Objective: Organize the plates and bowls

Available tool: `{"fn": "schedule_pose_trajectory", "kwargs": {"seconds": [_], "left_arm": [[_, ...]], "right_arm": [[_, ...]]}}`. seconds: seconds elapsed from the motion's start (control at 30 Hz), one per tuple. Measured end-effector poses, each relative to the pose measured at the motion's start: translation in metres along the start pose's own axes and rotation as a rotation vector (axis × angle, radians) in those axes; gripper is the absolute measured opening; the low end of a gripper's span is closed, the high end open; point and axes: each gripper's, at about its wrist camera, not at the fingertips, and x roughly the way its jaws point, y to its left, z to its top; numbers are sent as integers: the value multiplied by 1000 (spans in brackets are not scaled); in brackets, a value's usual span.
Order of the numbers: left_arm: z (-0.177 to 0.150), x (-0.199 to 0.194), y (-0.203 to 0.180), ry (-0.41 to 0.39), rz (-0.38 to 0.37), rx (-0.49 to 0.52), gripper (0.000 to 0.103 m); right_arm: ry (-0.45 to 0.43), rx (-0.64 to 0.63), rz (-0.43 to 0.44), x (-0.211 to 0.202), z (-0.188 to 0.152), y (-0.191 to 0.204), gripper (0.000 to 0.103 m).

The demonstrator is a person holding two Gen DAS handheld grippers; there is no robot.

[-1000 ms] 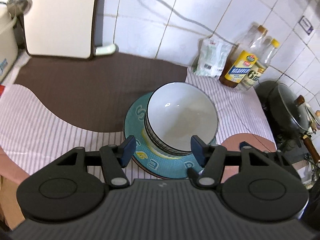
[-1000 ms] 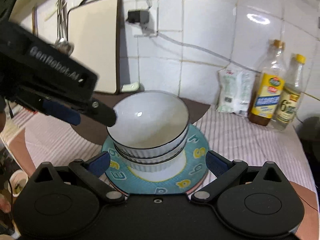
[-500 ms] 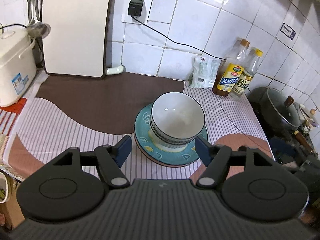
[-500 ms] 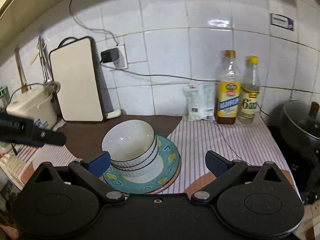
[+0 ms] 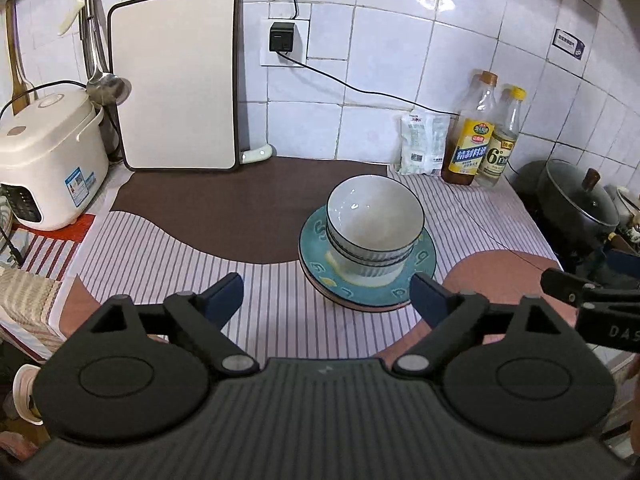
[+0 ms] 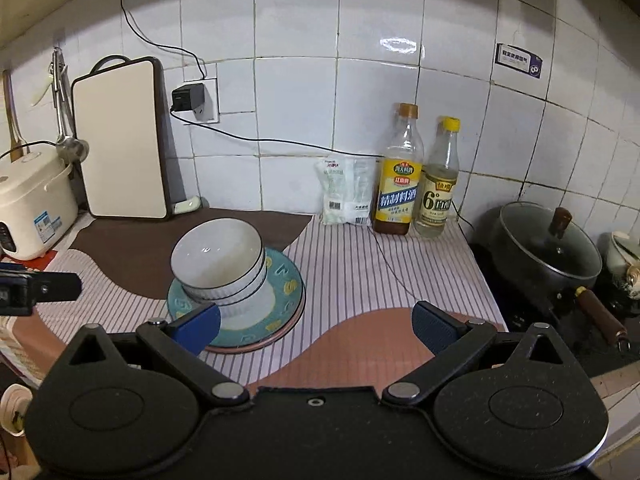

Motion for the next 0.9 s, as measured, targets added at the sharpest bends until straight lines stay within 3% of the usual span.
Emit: {"fn": "schedule_pose_trajectory", "kwargs": {"seconds": [0.4,0.9], "left_arm": [[-21,-8,-12,-45,29,12,94],[-37,7,-16,-60,54,-12,94]], "right_arm": [[-65,-13,-21,-24,-18,-4,103],[-94,-34,-40,-11,-39,-4,103]]}}
